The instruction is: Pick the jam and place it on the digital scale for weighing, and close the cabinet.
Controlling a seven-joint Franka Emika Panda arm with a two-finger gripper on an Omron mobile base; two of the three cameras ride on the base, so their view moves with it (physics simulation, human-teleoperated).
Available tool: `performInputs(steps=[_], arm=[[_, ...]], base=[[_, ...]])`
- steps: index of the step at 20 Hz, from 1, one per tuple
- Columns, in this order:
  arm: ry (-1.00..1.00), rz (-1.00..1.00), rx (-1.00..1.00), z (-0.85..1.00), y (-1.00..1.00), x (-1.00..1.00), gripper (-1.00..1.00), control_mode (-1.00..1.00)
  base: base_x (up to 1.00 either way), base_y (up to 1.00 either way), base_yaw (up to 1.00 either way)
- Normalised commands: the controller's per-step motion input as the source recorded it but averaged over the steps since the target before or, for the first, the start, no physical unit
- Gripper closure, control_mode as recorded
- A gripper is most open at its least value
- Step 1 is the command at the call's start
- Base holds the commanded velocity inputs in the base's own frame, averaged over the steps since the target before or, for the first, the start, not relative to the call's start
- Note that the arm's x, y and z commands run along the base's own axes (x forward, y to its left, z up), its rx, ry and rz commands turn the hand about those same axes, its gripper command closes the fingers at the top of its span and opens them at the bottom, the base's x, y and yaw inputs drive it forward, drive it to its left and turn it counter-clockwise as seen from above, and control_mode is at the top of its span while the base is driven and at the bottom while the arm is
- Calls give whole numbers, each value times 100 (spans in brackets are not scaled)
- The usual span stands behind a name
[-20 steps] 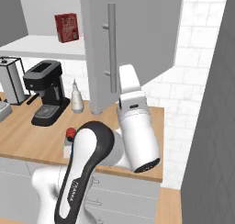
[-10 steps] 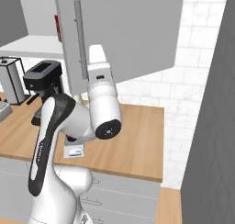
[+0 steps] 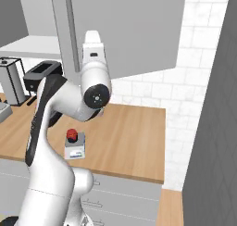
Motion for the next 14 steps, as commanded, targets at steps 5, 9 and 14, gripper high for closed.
performInputs(steps=[5,9,14], arm=[[0,0,0,-24,5,68,-100,-100],[0,0,0,-31,7,94,-100,-100],[0,0,0,-25,7,87,-100,-100]], base=[[0,0,0],[0,0,0],[0,0,0]])
